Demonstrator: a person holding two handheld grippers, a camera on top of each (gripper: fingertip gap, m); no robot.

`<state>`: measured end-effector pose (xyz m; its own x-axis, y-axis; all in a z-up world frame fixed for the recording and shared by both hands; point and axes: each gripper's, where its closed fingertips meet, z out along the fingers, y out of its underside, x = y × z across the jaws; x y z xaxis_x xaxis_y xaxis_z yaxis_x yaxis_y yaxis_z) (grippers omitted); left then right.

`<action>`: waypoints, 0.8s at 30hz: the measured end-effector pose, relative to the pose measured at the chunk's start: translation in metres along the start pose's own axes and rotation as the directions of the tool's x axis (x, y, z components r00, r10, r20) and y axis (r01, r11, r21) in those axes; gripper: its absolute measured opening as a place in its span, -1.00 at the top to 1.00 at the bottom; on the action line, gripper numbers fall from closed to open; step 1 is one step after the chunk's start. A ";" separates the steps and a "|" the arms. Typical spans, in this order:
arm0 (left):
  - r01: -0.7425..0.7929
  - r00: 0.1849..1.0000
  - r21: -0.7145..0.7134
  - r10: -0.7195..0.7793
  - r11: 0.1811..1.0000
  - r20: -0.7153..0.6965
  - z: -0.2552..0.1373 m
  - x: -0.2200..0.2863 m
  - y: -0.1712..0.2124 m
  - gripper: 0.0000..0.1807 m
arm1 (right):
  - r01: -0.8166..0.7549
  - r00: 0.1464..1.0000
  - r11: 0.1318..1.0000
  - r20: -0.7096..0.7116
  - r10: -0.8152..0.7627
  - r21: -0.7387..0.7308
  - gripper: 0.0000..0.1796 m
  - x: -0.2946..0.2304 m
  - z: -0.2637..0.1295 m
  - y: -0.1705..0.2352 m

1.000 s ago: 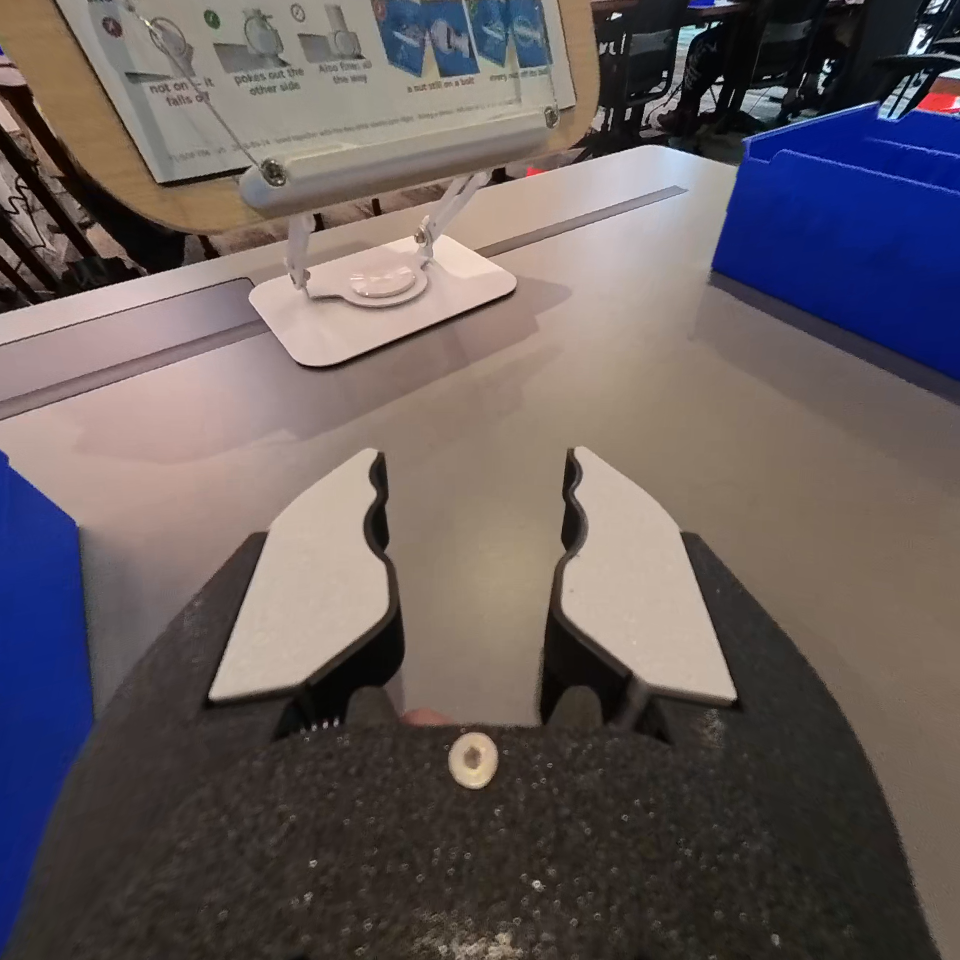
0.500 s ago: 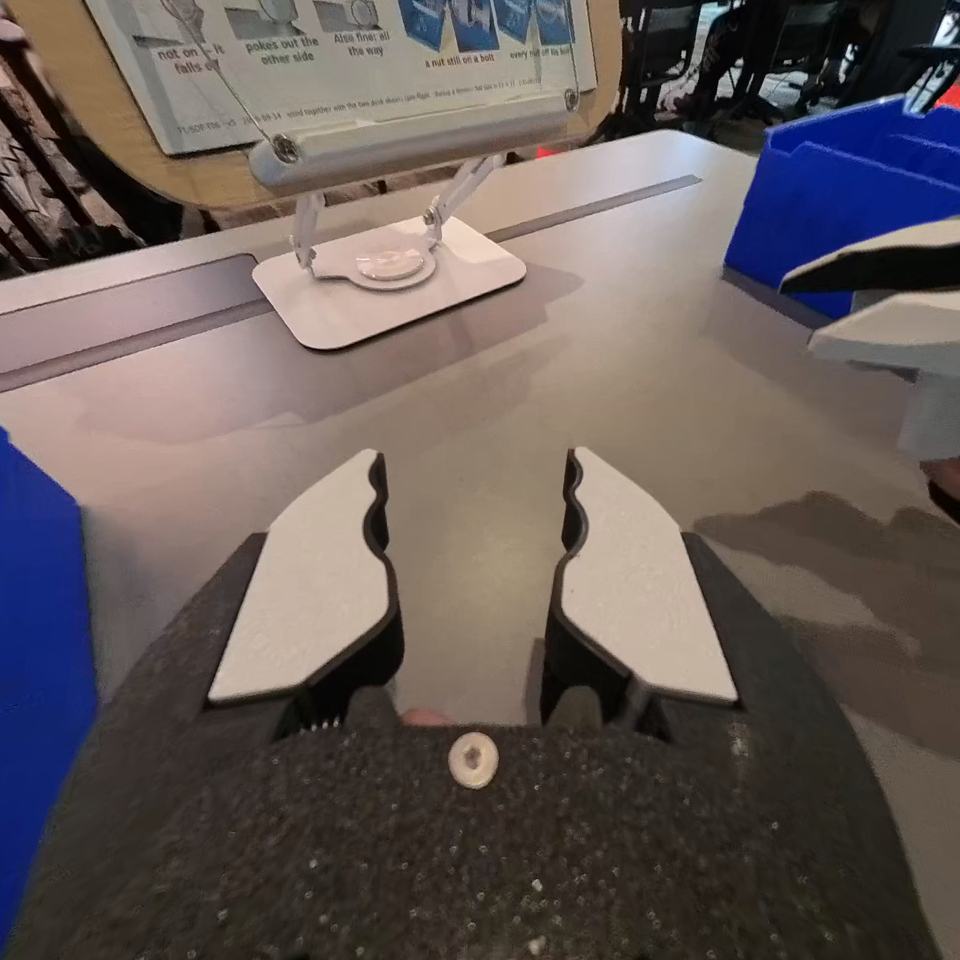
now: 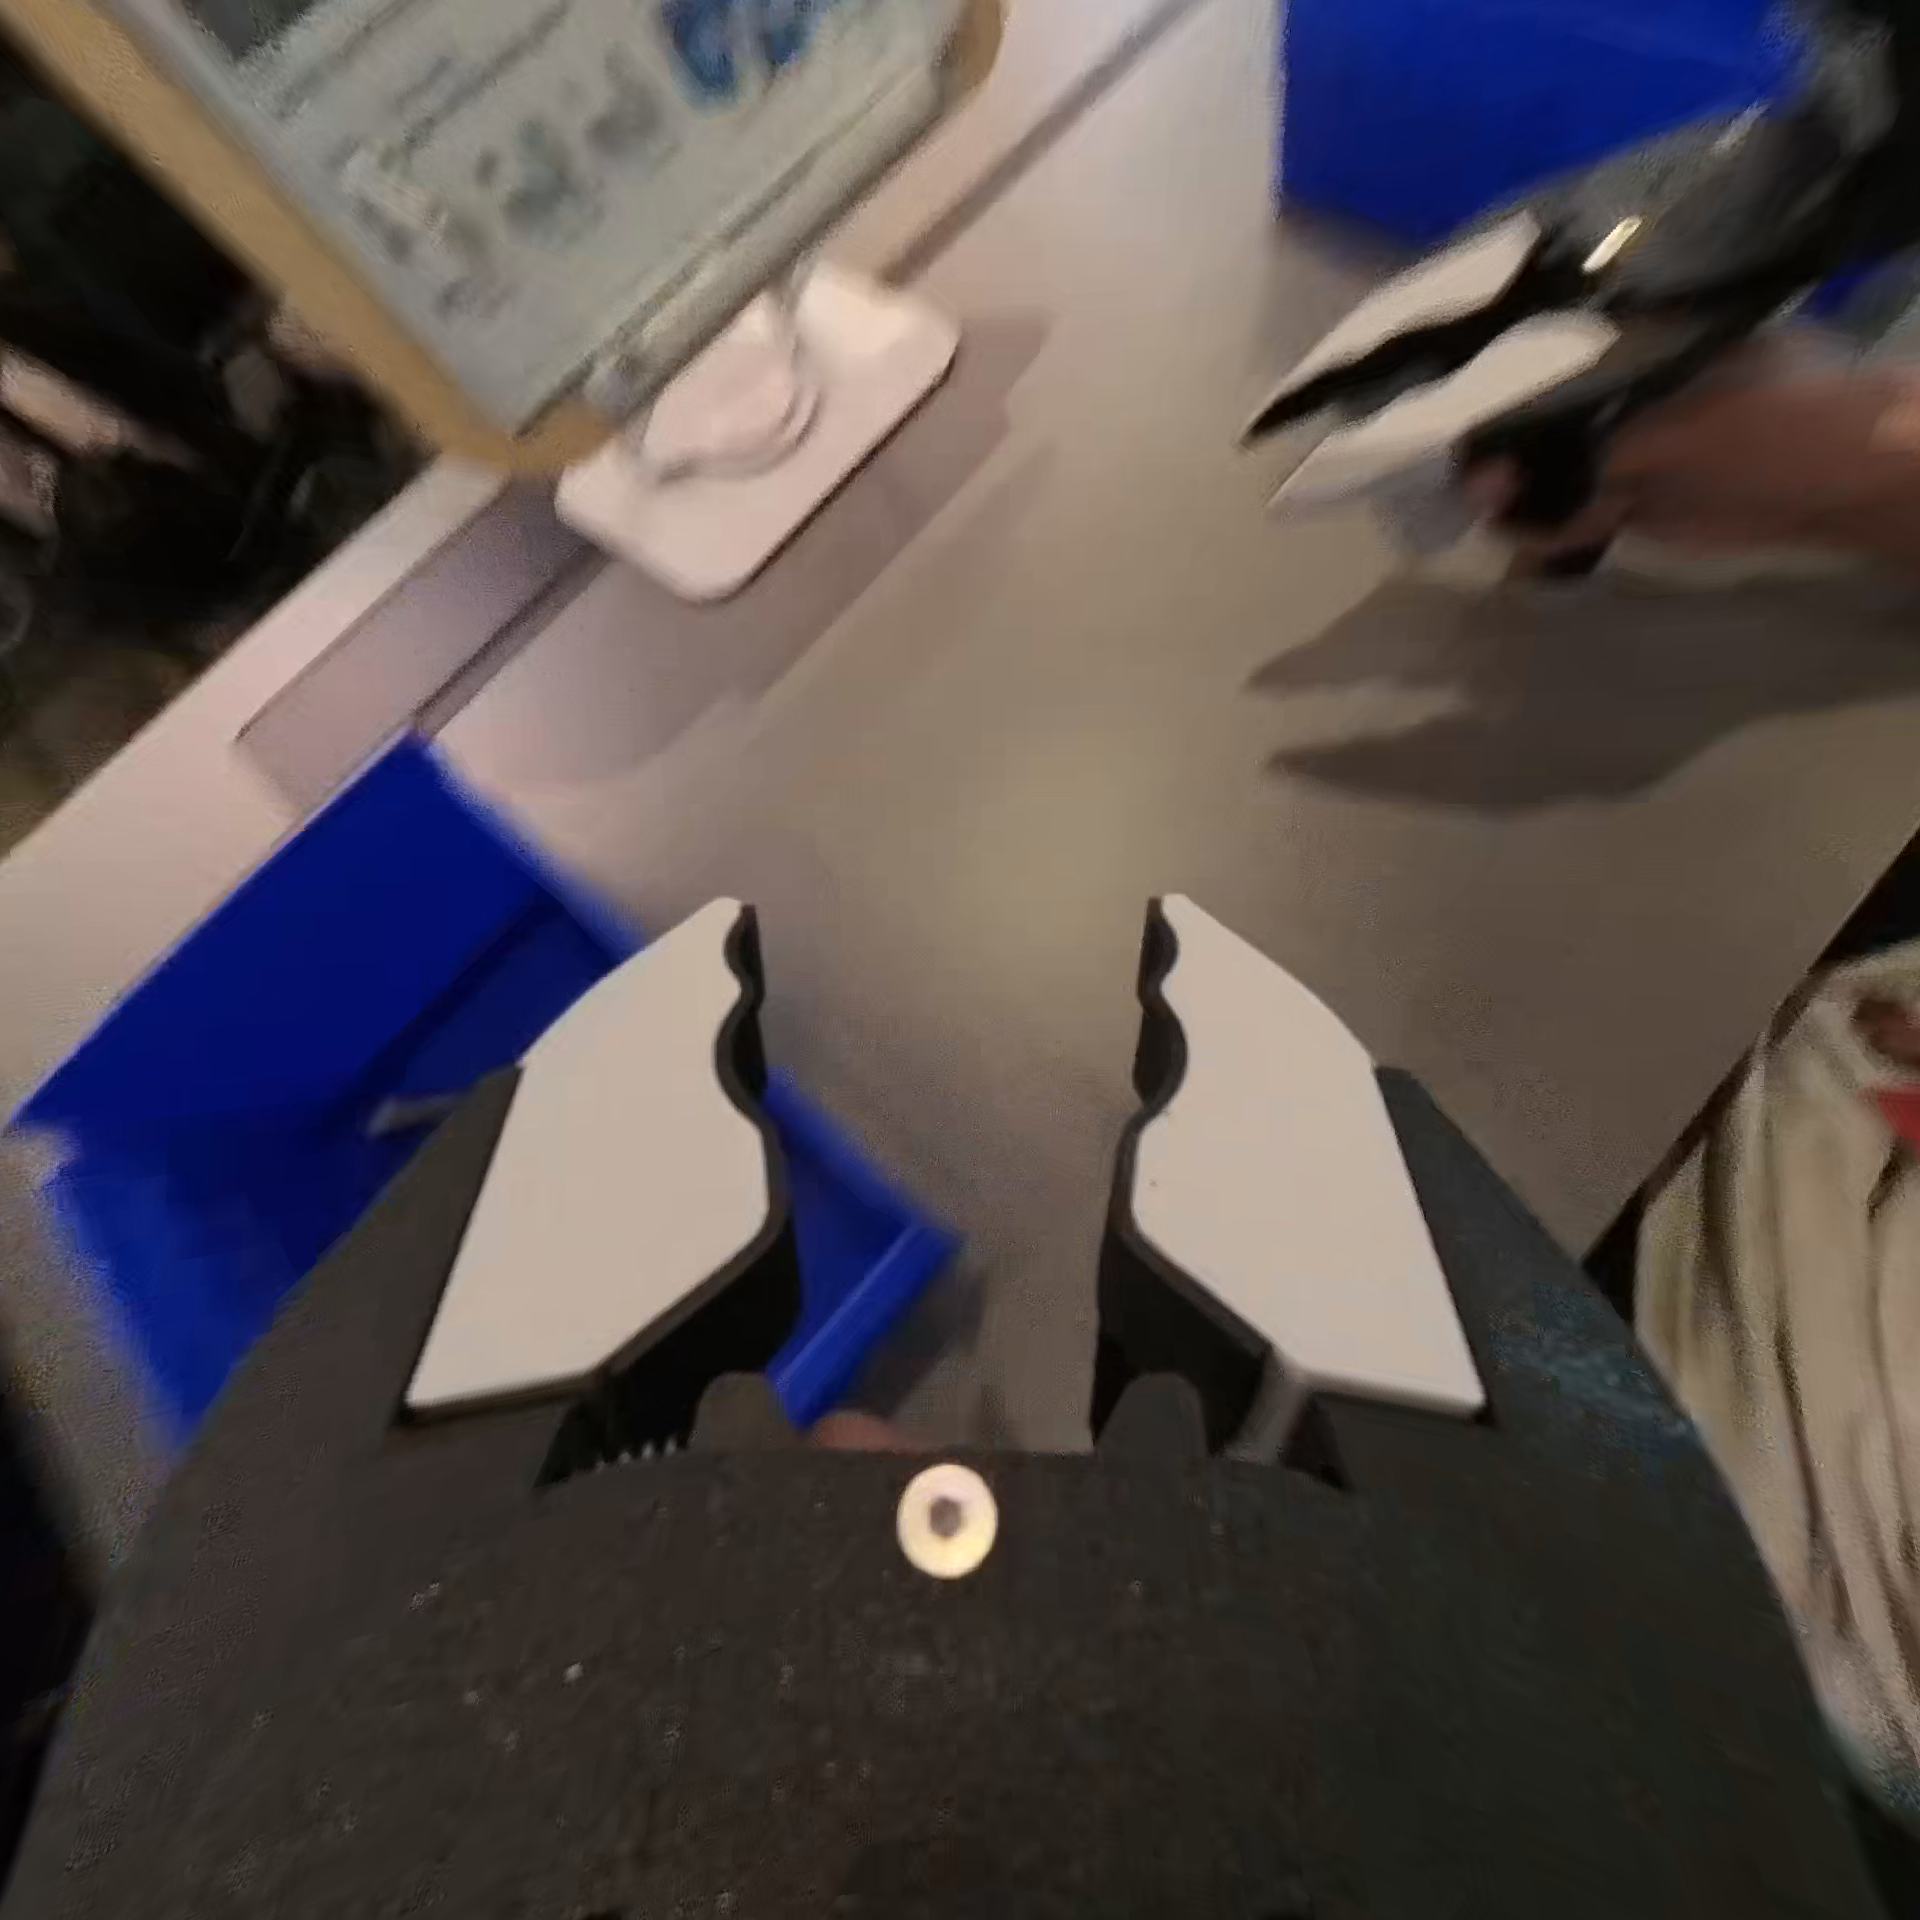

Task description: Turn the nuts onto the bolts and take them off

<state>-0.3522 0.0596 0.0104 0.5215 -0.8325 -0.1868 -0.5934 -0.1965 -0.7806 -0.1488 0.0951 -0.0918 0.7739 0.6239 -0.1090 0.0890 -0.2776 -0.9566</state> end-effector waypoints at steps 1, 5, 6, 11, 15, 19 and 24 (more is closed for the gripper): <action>0.005 0.999 -0.085 -0.003 0.996 0.032 -0.015 -0.021 0.012 0.23 | 0.003 1.000 1.000 0.010 -0.003 -0.005 0.63 -0.003 0.001 0.000; 0.206 0.978 -0.397 -0.186 0.894 0.090 -0.019 -0.090 0.089 0.23 | 0.019 0.999 1.000 0.030 -0.019 -0.022 0.64 -0.008 0.002 0.004; 0.254 0.967 -0.478 -0.232 0.841 0.105 -0.012 -0.100 0.114 0.25 | 0.020 0.999 1.000 0.030 -0.019 -0.024 0.65 -0.008 0.002 0.004; 0.325 0.937 -0.723 -0.309 0.609 0.162 0.018 -0.120 0.197 0.31 | 0.012 0.999 0.999 0.040 -0.010 -0.033 0.68 -0.008 0.002 0.006; 0.306 0.938 -0.793 -0.308 0.527 0.158 0.031 -0.120 0.219 0.33 | 0.014 0.999 0.999 0.040 -0.013 -0.043 0.69 -0.007 0.003 0.008; 0.323 0.922 -0.828 -0.348 0.458 0.168 0.037 -0.119 0.237 0.34 | 0.023 0.999 0.998 0.045 -0.020 -0.053 0.70 -0.008 0.003 0.010; 0.341 0.910 -0.829 -0.376 0.443 0.174 0.038 -0.121 0.246 0.41 | 0.042 0.998 0.997 0.046 -0.039 -0.061 0.71 -0.010 0.004 0.011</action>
<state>-0.5381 0.1310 -0.1818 0.8044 -0.5937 0.0192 -0.5930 -0.8007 0.0854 -0.1582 0.0890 -0.1026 0.7404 0.6670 -0.0837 0.1595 -0.2953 -0.9420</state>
